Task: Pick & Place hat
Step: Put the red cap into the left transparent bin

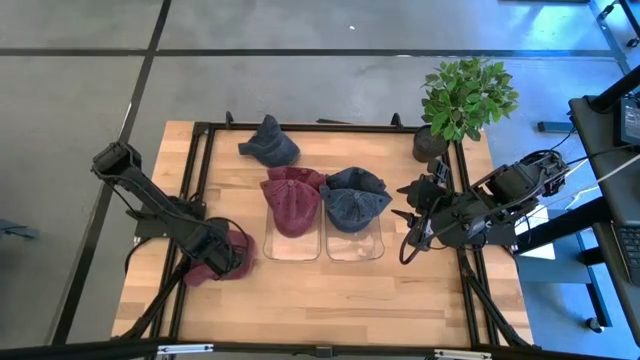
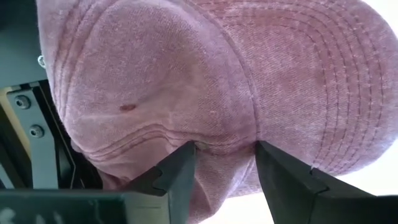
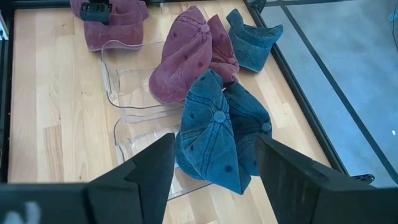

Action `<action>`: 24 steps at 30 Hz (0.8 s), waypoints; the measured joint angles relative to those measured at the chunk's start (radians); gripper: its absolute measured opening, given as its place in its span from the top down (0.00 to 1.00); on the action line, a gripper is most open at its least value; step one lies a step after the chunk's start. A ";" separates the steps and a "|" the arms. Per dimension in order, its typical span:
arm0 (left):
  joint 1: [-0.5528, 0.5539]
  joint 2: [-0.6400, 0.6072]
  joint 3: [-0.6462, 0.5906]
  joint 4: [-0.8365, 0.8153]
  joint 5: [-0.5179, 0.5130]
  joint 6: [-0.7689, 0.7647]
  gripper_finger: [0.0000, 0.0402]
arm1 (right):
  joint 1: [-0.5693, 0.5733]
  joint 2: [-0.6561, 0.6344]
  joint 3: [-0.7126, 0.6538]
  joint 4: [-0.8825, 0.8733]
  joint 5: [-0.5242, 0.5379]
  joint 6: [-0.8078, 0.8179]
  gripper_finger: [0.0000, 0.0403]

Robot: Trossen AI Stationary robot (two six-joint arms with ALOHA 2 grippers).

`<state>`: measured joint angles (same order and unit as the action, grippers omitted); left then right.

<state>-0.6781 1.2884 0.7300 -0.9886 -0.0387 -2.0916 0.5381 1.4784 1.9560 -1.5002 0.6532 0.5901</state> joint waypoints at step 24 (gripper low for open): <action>0.000 0.002 0.118 -0.024 0.024 0.189 0.99 | 0.000 0.000 0.000 0.000 0.000 -0.019 0.45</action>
<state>-0.6781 1.2900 0.8481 -1.0127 -0.0144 -1.9025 0.5381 1.4784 1.9560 -1.5002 0.6528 0.5709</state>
